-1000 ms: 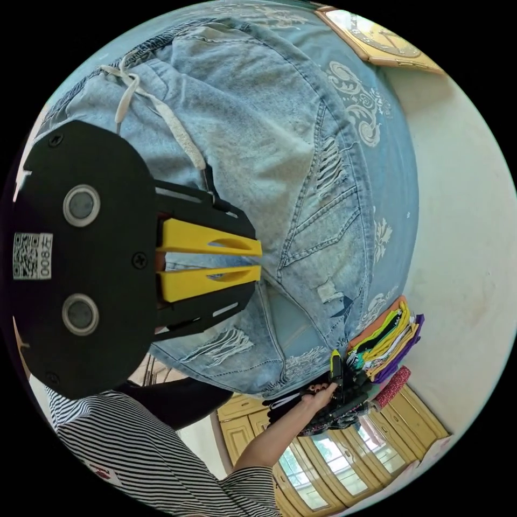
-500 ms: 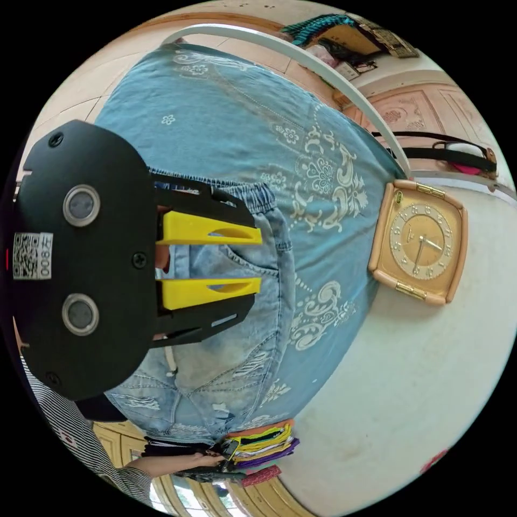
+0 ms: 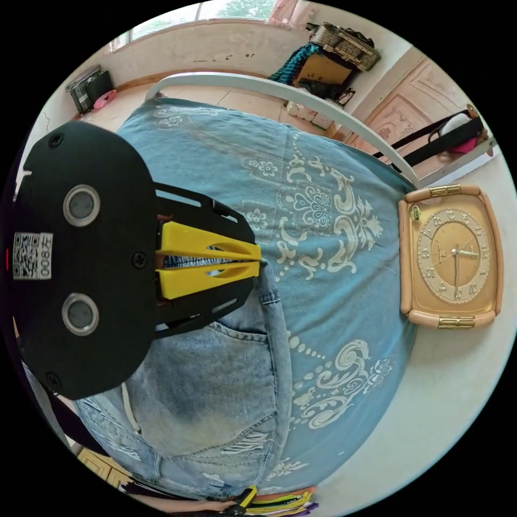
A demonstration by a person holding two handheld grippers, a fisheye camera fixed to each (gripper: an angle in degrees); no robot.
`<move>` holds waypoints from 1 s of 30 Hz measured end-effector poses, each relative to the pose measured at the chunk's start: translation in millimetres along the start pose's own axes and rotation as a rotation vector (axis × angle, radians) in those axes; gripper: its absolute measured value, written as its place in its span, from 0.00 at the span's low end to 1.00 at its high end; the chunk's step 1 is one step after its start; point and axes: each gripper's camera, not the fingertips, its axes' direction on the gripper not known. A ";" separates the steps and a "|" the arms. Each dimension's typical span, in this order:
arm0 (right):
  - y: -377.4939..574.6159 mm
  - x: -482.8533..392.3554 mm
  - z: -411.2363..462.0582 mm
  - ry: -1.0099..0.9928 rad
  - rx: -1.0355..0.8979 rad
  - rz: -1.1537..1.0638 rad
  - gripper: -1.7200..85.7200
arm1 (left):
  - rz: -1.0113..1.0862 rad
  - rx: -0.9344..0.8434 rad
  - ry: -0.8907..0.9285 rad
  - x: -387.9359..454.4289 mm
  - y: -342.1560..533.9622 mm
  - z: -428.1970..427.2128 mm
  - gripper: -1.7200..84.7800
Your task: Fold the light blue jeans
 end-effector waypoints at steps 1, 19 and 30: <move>-1.4 0.4 -3.3 -0.002 -0.006 0.001 0.02 | -0.023 0.027 0.023 -6.4 1.6 -4.1 0.02; 8.8 18.9 -78.5 -0.032 0.048 0.068 0.11 | 0.033 0.298 0.233 -3.3 32.4 -26.2 0.11; 16.7 4.0 -91.2 -0.072 -0.020 -0.035 0.04 | 0.194 0.092 0.178 58.5 20.6 28.9 0.04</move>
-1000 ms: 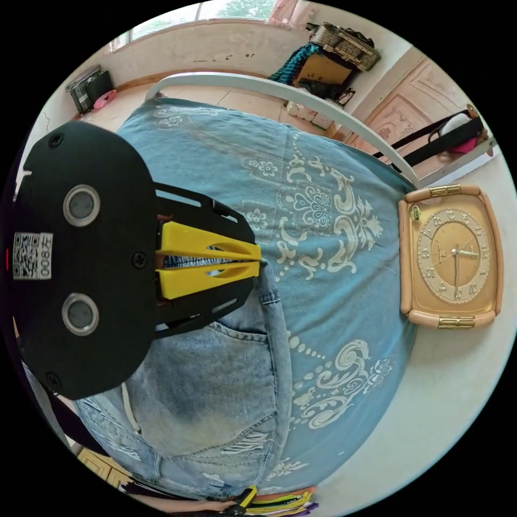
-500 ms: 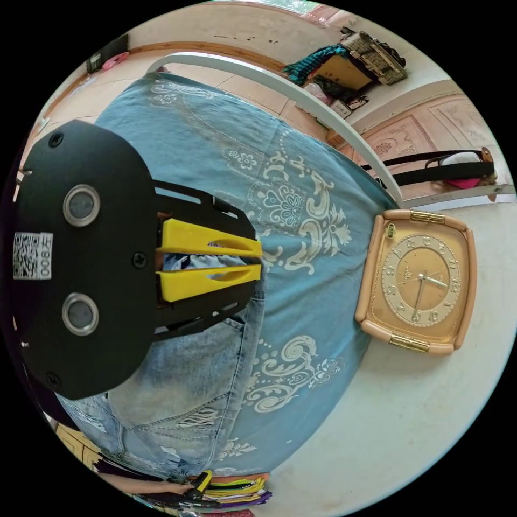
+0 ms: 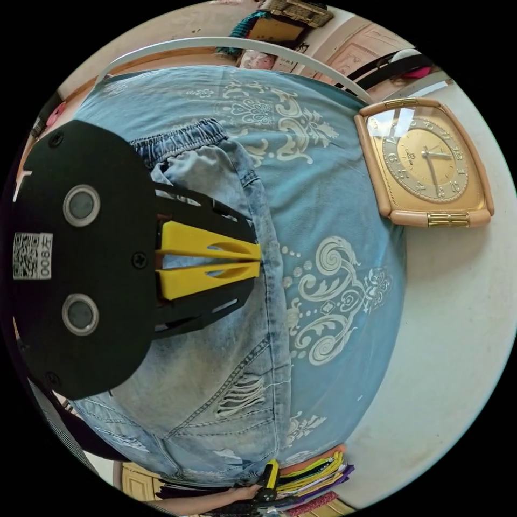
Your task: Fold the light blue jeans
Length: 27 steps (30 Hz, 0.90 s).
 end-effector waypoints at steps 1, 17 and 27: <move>0.0 -2.0 -1.2 0.007 -0.007 -0.010 0.04 | 0.009 0.000 -0.015 1.4 0.8 -0.5 0.03; 42.6 -1.5 -63.3 -0.043 0.140 0.184 0.02 | -0.135 0.178 0.120 -21.6 62.3 -22.5 0.03; 118.7 -23.3 -40.7 -0.011 0.077 0.330 0.02 | -0.093 -0.031 0.118 -22.2 121.1 -2.4 0.02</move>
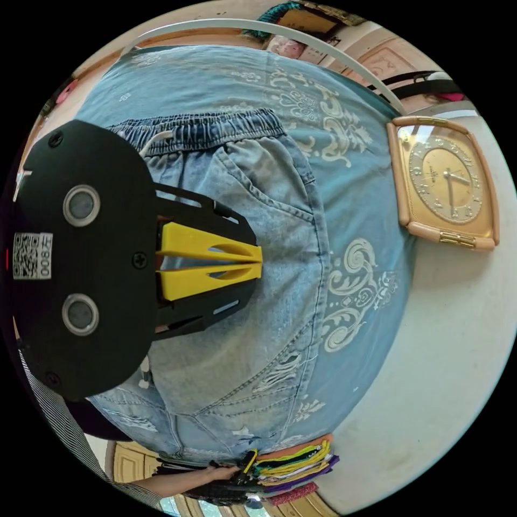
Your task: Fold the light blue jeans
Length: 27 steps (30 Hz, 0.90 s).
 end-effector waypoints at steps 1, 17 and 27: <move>-0.9 -0.1 -1.7 -0.002 -0.010 0.005 0.02 | 0.006 0.036 0.012 -0.7 7.7 -11.8 0.02; 48.8 -95.2 -61.1 -0.166 -0.009 -0.239 0.02 | -0.097 0.076 0.018 -37.6 161.2 -79.1 0.03; 150.9 -274.5 -76.6 -0.546 -0.199 -0.719 0.04 | -0.478 -0.020 0.017 -131.7 293.3 -76.4 0.03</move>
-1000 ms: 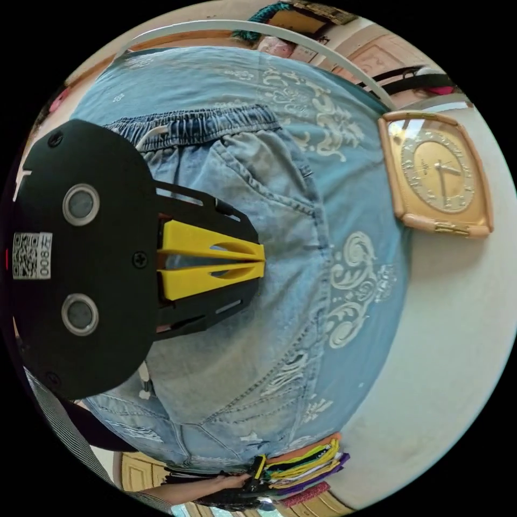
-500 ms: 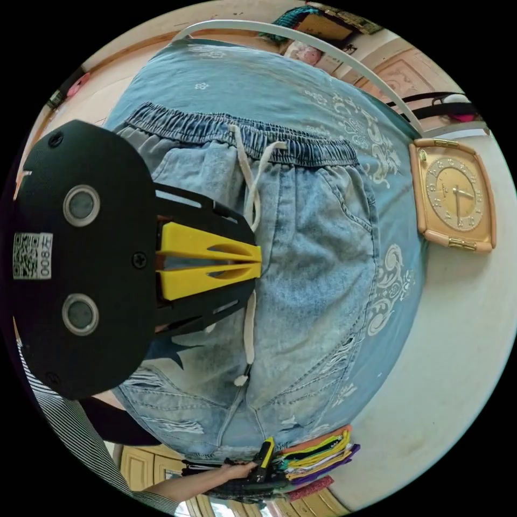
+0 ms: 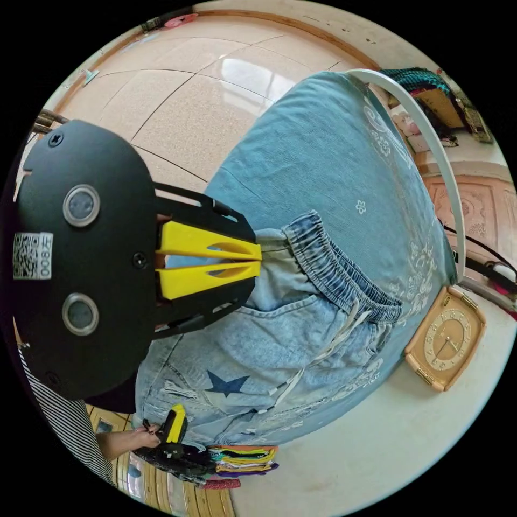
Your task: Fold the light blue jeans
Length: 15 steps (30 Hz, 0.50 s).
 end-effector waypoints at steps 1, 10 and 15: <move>-0.6 -4.5 8.5 0.038 -0.033 0.010 0.04 | -0.027 -0.021 0.036 -6.0 -0.8 -0.3 0.02; 21.5 -37.7 -20.1 0.024 -0.025 0.066 0.04 | 0.064 -0.042 -0.011 11.5 28.2 -12.1 0.02; 30.5 -51.4 -15.3 0.068 -0.049 0.127 0.04 | 0.127 -0.089 -0.067 22.0 24.5 -4.3 0.02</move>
